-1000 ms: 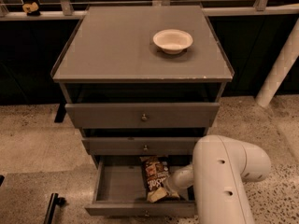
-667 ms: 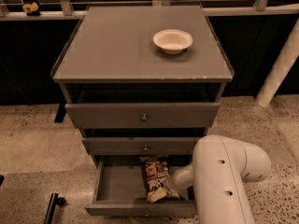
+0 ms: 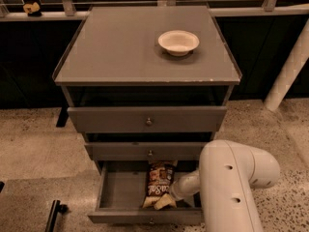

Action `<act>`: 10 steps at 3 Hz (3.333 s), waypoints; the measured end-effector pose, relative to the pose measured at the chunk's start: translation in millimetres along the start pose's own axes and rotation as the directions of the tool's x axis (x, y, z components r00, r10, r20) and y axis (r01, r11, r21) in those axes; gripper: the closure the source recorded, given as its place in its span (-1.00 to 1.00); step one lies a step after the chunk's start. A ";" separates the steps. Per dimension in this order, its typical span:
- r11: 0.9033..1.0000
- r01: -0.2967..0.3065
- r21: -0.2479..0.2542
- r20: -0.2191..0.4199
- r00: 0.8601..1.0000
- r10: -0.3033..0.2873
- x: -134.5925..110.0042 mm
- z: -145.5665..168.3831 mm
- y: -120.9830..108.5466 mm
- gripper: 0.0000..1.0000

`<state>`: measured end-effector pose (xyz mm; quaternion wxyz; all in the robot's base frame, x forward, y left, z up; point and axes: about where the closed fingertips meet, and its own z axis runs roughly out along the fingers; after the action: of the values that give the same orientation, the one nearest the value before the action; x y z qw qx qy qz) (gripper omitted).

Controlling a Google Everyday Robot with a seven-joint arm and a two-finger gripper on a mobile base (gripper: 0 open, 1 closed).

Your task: Pick brown chip bag from bottom drawer and place on counter

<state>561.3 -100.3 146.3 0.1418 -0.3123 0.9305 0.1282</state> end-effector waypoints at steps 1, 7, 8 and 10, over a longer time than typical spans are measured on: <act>1.000 0.000 0.000 0.000 1.000 0.000 0.0 0.0 0.0 0.49; 1.000 -0.012 0.015 0.007 1.000 0.011 -10.8 -0.9 -3.6 -0.62; 1.000 -0.012 0.015 0.007 1.000 0.011 -10.7 -0.9 -3.6 -0.16; 1.000 -0.012 0.014 0.007 1.000 0.011 -10.7 -0.9 -3.5 0.77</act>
Offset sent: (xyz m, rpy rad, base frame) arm 0.0000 0.0000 0.0000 0.0000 0.0000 0.0000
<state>571.6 -97.4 150.3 0.1463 -0.3055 0.9328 0.1233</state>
